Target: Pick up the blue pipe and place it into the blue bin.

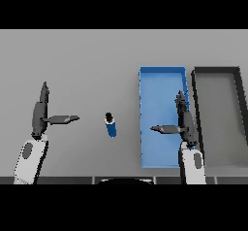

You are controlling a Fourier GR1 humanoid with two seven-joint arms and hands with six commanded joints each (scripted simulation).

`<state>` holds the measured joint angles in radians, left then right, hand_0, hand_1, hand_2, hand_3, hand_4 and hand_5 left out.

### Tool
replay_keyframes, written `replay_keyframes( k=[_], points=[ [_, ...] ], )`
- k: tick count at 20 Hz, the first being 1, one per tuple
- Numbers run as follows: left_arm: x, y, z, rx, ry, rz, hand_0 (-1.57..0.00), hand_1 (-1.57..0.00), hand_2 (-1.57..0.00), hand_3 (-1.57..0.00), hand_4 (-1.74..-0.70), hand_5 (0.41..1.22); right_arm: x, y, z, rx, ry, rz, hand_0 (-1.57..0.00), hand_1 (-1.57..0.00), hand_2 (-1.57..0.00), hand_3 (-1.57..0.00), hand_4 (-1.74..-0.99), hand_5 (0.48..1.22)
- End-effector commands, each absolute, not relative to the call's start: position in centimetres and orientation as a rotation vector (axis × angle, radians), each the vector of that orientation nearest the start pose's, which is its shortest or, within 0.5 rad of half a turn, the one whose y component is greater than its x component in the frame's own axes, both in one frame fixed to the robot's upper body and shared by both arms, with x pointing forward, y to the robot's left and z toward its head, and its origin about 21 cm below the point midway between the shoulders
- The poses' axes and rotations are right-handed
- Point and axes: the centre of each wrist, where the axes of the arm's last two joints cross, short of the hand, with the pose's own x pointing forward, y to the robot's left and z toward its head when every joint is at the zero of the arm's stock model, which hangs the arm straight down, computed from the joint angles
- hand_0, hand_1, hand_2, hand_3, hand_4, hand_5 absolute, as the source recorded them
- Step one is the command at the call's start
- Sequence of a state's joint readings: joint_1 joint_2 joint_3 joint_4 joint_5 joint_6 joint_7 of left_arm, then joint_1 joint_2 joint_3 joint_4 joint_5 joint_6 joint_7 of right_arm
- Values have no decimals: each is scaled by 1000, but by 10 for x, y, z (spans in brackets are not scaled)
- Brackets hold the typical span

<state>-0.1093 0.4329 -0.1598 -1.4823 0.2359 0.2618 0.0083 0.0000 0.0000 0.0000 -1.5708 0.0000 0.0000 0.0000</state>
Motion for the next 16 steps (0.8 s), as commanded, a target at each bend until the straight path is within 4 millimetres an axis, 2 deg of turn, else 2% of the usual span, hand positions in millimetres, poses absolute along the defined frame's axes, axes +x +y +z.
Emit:
replay_keyframes(
  k=[1,6,7,8,9,13,16],
  points=[
    [272,291,27,249,-1556,-86,1,1,1,1,-1006,586,248,-229,-3,-1,-1572,-1,1,1,1,1,-1222,603],
    [268,288,26,249,-1556,-85,1,1,1,1,-1006,586,241,-233,-5,-1,-1576,-1,1,1,1,1,-1222,603],
    [260,297,25,203,-1575,-247,1,1,1,1,-1006,586,233,-242,0,-47,-1643,125,1,1,1,1,-1222,603],
    [253,308,24,176,-1575,-337,1,1,1,1,-1011,588,227,-249,2,-60,-1665,196,1,1,1,1,-1227,603],
    [246,315,25,156,-1582,-395,1,1,1,1,-1011,588,218,-245,1,-62,-1668,238,1,1,1,1,-1230,601],
    [244,318,28,129,-1573,-470,1,1,1,1,-1007,587,218,-246,9,-80,-1634,290,1,1,1,1,-1230,595],
    [241,315,26,34,-1569,-497,1,1,1,1,-1023,594,220,-244,13,-90,-1633,299,1,1,1,1,-1218,589]
  ],
)
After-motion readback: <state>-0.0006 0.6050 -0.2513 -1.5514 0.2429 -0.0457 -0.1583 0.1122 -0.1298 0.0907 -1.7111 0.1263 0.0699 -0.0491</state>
